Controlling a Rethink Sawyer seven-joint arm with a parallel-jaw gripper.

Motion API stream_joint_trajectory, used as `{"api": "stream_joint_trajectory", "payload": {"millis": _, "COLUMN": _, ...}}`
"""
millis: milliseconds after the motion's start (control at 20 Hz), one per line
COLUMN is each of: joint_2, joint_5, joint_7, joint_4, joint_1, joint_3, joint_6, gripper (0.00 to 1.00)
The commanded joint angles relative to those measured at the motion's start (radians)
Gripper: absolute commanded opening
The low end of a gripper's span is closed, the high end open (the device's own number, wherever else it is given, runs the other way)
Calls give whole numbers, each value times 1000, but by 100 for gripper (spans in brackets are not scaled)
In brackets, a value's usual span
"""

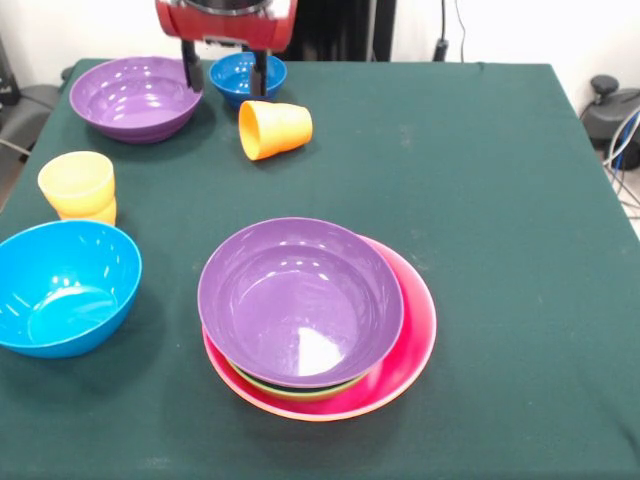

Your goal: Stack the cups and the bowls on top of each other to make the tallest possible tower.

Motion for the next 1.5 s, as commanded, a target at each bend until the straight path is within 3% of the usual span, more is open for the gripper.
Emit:
{"api": "stream_joint_trajectory", "payload": {"millis": 50, "joint_2": 90, "joint_5": -47, "joint_7": -149, "joint_4": 73, "joint_1": 5, "joint_3": 56, "joint_6": 49, "gripper": 100}}
{"api": "stream_joint_trajectory", "payload": {"millis": 350, "joint_2": 83, "joint_5": -88, "joint_7": -155, "joint_4": 46, "joint_1": 21, "joint_3": 38, "joint_6": 18, "gripper": 100}}
{"api": "stream_joint_trajectory", "payload": {"millis": 450, "joint_2": 94, "joint_5": -91, "joint_7": -156, "joint_4": 45, "joint_1": 16, "joint_3": 53, "joint_6": -41, "gripper": 100}}
{"api": "stream_joint_trajectory", "payload": {"millis": 600, "joint_2": 110, "joint_5": -91, "joint_7": -177, "joint_4": 37, "joint_1": 9, "joint_3": 71, "joint_6": -53, "gripper": 100}}
{"api": "stream_joint_trajectory", "payload": {"millis": 900, "joint_2": 69, "joint_5": -78, "joint_7": -209, "joint_4": 66, "joint_1": -6, "joint_3": 87, "joint_6": -63, "gripper": 100}}
{"api": "stream_joint_trajectory", "payload": {"millis": 1000, "joint_2": 33, "joint_5": -113, "joint_7": -225, "joint_4": 74, "joint_1": 1, "joint_3": 65, "joint_6": -67, "gripper": 100}}
{"api": "stream_joint_trajectory", "payload": {"millis": 1250, "joint_2": 10, "joint_5": -75, "joint_7": -177, "joint_4": 130, "joint_1": -13, "joint_3": 79, "joint_6": -125, "gripper": 100}}
{"api": "stream_joint_trajectory", "payload": {"millis": 1500, "joint_2": 34, "joint_5": -52, "joint_7": -191, "joint_4": 107, "joint_1": -36, "joint_3": 103, "joint_6": -118, "gripper": 100}}
